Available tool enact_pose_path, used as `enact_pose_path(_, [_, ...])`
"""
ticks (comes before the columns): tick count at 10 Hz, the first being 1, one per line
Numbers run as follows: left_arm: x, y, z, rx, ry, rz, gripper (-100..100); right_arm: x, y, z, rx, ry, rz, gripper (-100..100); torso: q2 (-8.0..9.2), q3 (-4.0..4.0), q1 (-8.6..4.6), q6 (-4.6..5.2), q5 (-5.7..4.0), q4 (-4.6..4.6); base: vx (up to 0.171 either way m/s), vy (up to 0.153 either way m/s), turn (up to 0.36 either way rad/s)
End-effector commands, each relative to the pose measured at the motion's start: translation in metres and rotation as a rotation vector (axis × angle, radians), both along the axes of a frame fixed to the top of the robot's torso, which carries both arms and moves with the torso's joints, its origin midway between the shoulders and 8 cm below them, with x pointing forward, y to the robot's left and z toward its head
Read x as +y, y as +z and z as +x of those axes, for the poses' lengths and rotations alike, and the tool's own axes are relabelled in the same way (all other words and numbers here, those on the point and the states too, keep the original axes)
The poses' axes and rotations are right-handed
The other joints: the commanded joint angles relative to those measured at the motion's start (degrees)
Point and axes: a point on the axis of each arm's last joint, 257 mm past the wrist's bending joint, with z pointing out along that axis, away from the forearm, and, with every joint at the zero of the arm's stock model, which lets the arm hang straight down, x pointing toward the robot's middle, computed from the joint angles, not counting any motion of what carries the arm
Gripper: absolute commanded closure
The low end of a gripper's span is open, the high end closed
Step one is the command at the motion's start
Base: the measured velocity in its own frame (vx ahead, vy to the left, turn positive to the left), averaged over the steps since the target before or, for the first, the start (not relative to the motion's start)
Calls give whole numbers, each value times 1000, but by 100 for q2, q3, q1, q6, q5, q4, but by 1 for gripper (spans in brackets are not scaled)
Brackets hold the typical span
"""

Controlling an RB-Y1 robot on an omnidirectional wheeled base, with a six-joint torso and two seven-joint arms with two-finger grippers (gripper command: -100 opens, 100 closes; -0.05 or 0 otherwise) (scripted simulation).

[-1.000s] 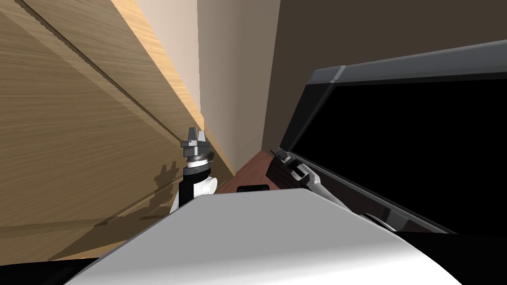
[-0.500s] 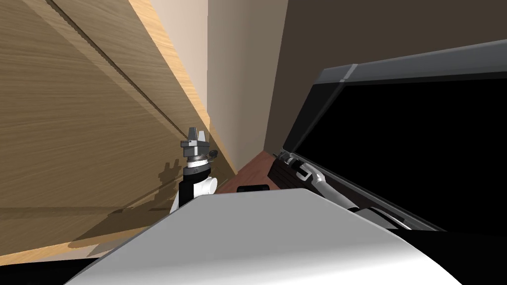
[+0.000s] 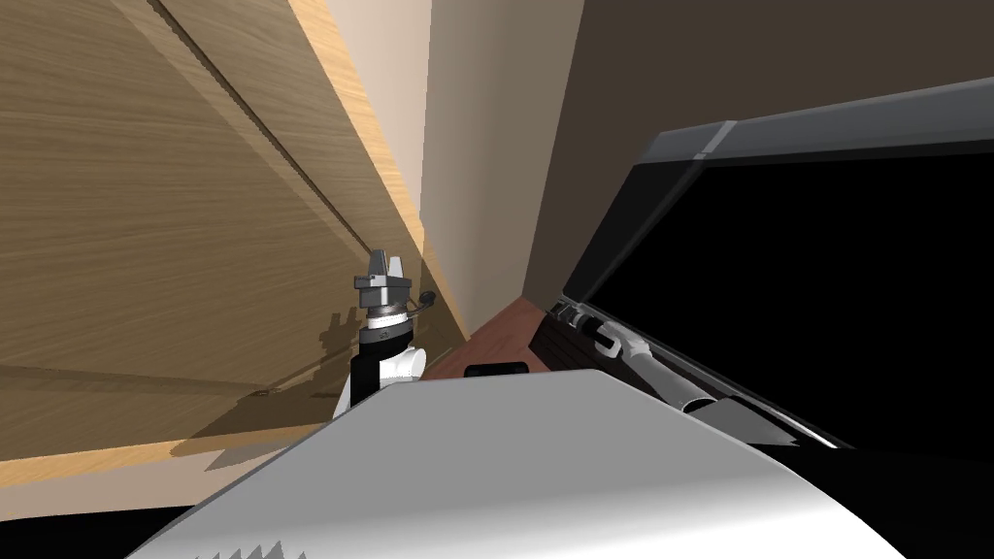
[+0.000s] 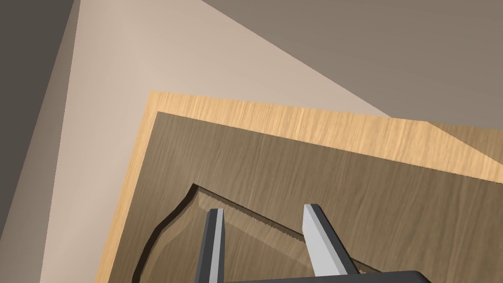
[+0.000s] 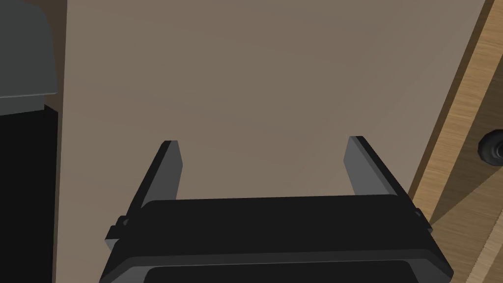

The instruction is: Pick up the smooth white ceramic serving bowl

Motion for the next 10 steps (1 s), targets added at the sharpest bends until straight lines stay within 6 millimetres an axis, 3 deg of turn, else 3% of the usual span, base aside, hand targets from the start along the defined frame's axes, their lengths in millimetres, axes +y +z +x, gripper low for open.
enact_pose_path(1, [0,0,0,0,0,0,0,-35,-23,-15,56,1,-132,-100,0,0,0,0,0,0,12,60,155])
enact_pose_path(2, [0,0,0,0,0,0,0,-45,-27,-18,69,-12,-144,-100,-2,-1,4,0,2,0,16,38,49])
enact_pose_path(4, [0,0,0,0,0,0,0,-93,-48,-38,138,-10,-291,-100,0,0,-3,3,-1,-1,20,47,128])
enact_pose_path(5, [0,0,0,0,0,0,0,-99,-51,-41,149,-20,-296,-100,-3,-2,0,2,0,-1,17,40,42])
enact_pose_path(6, [0,0,0,0,0,0,0,-126,-61,-55,190,-24,-364,-100,-1,0,-2,4,1,0,19,40,92])
enact_pose_path(8, [0,0,0,0,0,0,0,-126,-61,-55,190,-24,-364,-100,0,0,-6,4,-1,0,10,19,18])
enact_pose_path(10, [0,0,0,0,0,0,0,-176,-75,-85,271,-35,-483,-100,1,0,-6,1,-1,0,23,43,122])
